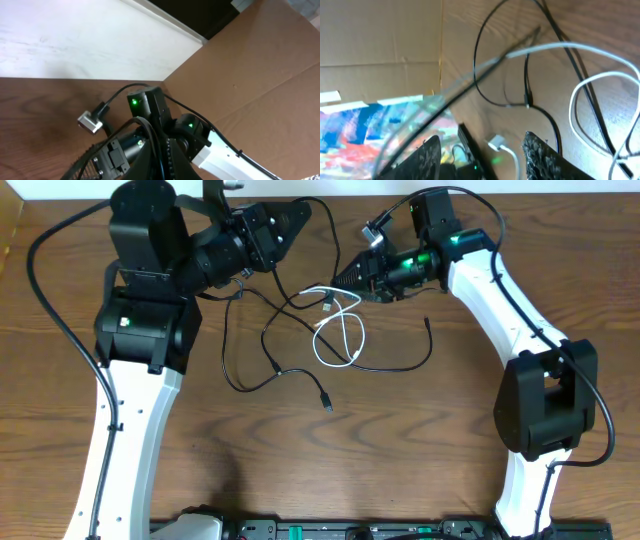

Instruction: Untangle cables

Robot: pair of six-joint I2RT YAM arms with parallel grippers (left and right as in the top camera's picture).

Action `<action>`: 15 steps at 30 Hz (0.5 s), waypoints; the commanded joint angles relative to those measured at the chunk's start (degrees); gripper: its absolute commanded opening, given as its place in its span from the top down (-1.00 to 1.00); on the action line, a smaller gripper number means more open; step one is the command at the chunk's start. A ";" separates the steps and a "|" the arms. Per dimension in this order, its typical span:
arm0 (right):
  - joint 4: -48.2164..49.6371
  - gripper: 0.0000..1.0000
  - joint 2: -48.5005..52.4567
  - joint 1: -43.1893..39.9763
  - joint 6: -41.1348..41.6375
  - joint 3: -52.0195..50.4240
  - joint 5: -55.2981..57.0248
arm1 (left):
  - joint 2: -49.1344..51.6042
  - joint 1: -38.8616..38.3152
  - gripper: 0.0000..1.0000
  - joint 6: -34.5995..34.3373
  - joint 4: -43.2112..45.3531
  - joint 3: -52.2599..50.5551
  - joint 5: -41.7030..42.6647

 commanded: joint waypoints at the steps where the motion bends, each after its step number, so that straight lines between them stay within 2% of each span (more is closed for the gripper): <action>1: -1.07 0.02 -0.24 -0.22 -4.81 0.02 -1.60 | -0.11 0.31 0.85 0.39 -0.20 0.26 1.14; 5: 1.27 -0.02 -0.24 -1.60 -11.19 0.02 -2.08 | -0.11 0.31 0.85 1.62 -2.67 0.26 1.11; 9: 1.62 -0.04 -0.24 -3.72 -22.34 0.07 -9.53 | -0.11 0.31 0.85 3.43 -6.05 0.26 1.09; 15: -0.66 -0.04 -0.24 -4.61 -32.33 0.07 -13.92 | -0.11 0.31 0.85 3.41 -6.45 0.26 0.92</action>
